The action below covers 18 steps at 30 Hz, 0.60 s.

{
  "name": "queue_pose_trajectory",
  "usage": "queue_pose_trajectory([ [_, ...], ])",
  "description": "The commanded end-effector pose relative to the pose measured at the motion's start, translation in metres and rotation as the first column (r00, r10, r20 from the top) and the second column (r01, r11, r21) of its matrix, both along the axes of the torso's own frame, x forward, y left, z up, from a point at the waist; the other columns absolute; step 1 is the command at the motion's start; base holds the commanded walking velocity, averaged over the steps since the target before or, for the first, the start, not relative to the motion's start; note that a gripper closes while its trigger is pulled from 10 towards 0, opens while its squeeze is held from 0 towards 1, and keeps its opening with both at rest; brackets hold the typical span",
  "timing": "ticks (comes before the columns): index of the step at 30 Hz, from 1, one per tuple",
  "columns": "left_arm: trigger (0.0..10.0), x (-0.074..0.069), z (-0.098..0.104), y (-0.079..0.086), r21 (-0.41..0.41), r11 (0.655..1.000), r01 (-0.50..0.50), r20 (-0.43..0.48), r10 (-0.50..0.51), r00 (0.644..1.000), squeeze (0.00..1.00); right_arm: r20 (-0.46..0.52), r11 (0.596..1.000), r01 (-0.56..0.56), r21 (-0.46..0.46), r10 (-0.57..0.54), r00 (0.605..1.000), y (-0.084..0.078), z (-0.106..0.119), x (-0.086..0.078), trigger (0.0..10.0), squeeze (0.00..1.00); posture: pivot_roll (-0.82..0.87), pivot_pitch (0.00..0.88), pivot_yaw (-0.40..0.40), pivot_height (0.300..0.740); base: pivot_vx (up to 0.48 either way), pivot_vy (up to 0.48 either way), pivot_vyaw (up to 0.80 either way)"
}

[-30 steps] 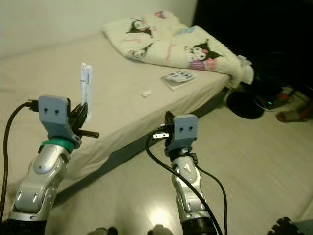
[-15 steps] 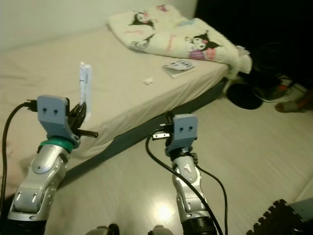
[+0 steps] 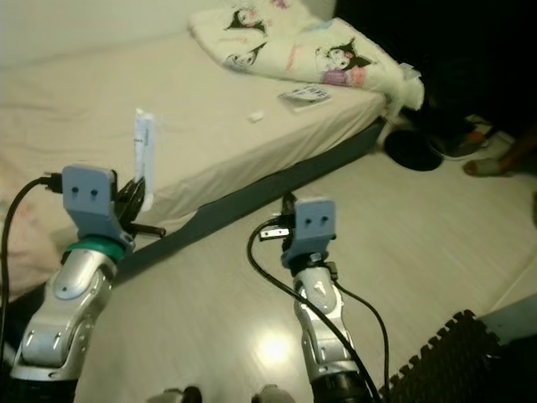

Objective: Clean up the room

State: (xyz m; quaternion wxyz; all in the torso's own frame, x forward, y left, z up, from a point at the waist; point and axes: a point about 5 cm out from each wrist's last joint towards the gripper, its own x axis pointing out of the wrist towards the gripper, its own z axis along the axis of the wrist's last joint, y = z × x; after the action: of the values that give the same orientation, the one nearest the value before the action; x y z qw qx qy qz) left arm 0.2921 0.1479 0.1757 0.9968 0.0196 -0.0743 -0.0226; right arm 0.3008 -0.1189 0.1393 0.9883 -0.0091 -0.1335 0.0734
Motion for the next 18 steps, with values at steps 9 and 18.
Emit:
queue_pose_trajectory([
  [9,10.0,-0.0014,-0.0025,-0.0036,0.007,1.0,0.014,-0.003,-0.014,1.0,0.0,-0.025,1.0,0.02,-0.015,-0.02,0.999,-0.0053,-0.0063,-0.0002,10.0,0.0,-0.04,0.052,0.053,0.74,-0.191,0.0,0.18],
  [18,10.0,-0.0014,-0.0029,-0.0033,0.013,1.0,0.016,-0.007,-0.016,1.0,0.0,-0.023,1.0,0.002,-0.013,-0.002,1.0,-0.0025,-0.0059,0.0008,10.0,0.0,-0.04,0.052,0.051,0.74,0.0,0.0,0.8],
])
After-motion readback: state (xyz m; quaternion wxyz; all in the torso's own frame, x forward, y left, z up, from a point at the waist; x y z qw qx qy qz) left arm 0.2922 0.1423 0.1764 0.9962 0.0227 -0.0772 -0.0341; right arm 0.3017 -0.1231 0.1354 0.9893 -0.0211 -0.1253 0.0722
